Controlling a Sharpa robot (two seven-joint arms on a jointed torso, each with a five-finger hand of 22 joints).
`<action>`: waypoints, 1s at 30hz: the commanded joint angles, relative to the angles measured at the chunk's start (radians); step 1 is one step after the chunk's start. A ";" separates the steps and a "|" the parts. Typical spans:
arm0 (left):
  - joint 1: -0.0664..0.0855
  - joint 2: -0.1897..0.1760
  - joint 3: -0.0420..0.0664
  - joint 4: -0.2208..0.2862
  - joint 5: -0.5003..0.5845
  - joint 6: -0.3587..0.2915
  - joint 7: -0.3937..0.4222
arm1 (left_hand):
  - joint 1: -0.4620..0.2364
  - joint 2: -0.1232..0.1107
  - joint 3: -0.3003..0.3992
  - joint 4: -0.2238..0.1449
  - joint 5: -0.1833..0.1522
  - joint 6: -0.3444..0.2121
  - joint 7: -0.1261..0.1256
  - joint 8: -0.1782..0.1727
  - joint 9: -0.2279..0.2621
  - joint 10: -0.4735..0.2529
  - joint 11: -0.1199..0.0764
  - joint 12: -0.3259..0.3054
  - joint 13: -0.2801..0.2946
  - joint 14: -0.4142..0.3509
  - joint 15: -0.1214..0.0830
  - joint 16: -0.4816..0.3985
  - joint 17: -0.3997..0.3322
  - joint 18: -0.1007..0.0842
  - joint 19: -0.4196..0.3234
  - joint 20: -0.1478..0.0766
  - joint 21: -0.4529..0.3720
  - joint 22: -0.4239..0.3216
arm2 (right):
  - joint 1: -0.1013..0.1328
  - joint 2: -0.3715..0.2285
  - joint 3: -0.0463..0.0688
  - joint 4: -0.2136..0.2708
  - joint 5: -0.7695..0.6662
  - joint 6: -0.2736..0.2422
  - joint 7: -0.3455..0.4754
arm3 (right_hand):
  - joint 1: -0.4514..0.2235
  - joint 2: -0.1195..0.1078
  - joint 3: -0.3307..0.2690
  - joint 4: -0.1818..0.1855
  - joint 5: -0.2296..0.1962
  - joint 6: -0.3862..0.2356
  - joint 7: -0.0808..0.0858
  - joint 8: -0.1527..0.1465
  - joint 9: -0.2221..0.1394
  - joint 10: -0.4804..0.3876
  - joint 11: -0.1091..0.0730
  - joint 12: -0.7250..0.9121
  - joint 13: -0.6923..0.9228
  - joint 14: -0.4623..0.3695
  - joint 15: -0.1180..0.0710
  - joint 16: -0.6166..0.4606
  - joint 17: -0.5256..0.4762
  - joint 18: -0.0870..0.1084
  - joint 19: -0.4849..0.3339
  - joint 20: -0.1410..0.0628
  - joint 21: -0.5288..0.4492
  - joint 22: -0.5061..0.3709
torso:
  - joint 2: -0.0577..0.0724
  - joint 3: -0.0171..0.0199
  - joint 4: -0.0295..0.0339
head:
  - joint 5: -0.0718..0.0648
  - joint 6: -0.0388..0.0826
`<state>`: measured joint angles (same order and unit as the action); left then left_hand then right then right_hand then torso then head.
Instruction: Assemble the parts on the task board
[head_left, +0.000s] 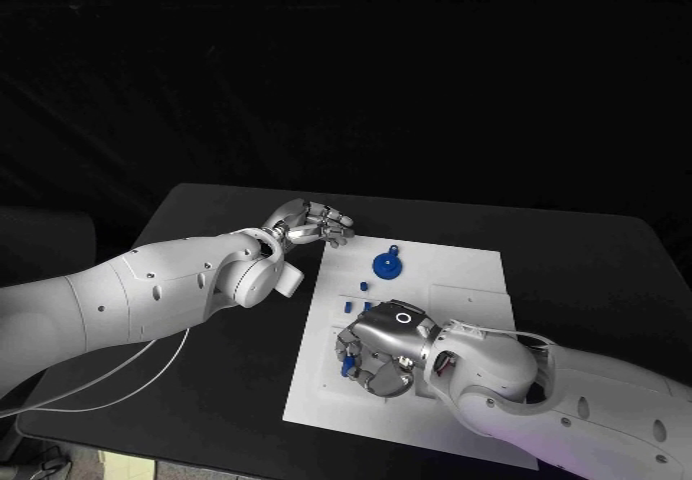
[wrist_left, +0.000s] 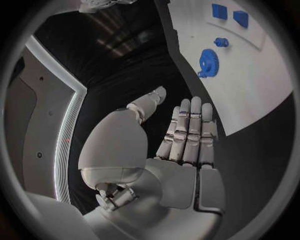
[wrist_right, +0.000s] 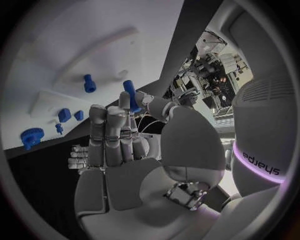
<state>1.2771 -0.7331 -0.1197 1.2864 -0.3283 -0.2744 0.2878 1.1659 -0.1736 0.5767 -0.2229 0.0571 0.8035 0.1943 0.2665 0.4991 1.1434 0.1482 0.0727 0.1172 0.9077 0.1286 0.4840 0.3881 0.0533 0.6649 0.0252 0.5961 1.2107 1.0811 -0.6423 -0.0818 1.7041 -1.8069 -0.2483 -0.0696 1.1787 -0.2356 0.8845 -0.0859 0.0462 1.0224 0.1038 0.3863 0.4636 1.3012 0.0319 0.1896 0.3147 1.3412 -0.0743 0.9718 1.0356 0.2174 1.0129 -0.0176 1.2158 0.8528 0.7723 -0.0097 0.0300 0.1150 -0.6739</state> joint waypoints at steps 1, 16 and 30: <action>0.000 -0.002 0.001 0.000 -0.005 0.000 0.011 | 0.010 0.002 0.000 -0.003 0.002 -0.010 -0.001 0.003 -0.002 -0.007 -0.001 -0.001 -0.002 0.000 0.003 -0.005 0.001 0.020 0.003 0.005 -0.006 0.001 | -0.001 -0.008 -0.001 0.001 -0.015 0.034 0.004 | 0.004 0.009 -0.001 -0.008 0.003 0.007 0.001 0.005 0.017 0.002 0.000 0.006 0.001 -0.004 -0.005 0.004 -0.001 0.044 0.003 -0.004 0.005 0.001 | 0.000 -0.0004 0.0010 | -0.005 0.001; 0.000 -0.005 0.001 -0.001 -0.005 0.004 0.007 | 0.011 0.002 0.000 -0.004 0.002 -0.011 0.000 0.004 -0.002 -0.008 0.000 -0.001 -0.002 0.000 0.003 -0.006 0.003 0.019 0.003 0.006 -0.006 0.002 | -0.001 -0.021 -0.003 0.003 -0.031 0.051 -0.007 | 0.002 0.011 -0.006 -0.014 0.003 0.007 0.001 0.005 0.019 0.002 0.000 0.007 0.002 -0.004 -0.005 0.006 -0.002 0.044 0.004 -0.004 0.005 0.002 | 0.000 -0.0015 0.0017 | -0.013 0.009; 0.000 -0.002 0.001 -0.002 -0.005 0.007 0.006 | 0.010 0.002 -0.001 -0.003 0.002 -0.011 0.000 0.004 -0.002 -0.008 0.000 -0.001 -0.002 0.000 0.003 -0.007 0.004 0.019 0.003 0.006 -0.007 0.002 | -0.001 -0.018 -0.007 0.003 -0.037 0.086 -0.013 | 0.001 0.012 -0.008 -0.017 0.003 0.008 0.000 0.006 0.020 0.002 0.000 0.008 0.003 -0.004 -0.006 0.007 -0.002 0.044 0.004 -0.004 0.005 0.003 | 0.000 -0.0020 0.0013 | -0.011 0.002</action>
<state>1.2771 -0.7372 -0.1198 1.2832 -0.3299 -0.2738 0.2859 1.1659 -0.1736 0.5767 -0.2229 0.0571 0.7965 0.1944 0.2665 0.4983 1.1434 0.1481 0.0728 0.1166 0.9076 0.1286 0.4801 0.3902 0.0620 0.6649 0.0252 0.5921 1.2113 1.0827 -0.6592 -0.0853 1.7100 -1.8258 -0.2114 -0.0727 1.1836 -0.2331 0.8774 -0.0984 0.0425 1.0243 0.1056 0.3864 0.4637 1.3012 0.0318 0.1936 0.3162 1.3412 -0.0742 0.9717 1.0346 0.2174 1.0166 -0.0180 1.2158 0.8546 0.7720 -0.0116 0.0316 0.1029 -0.6707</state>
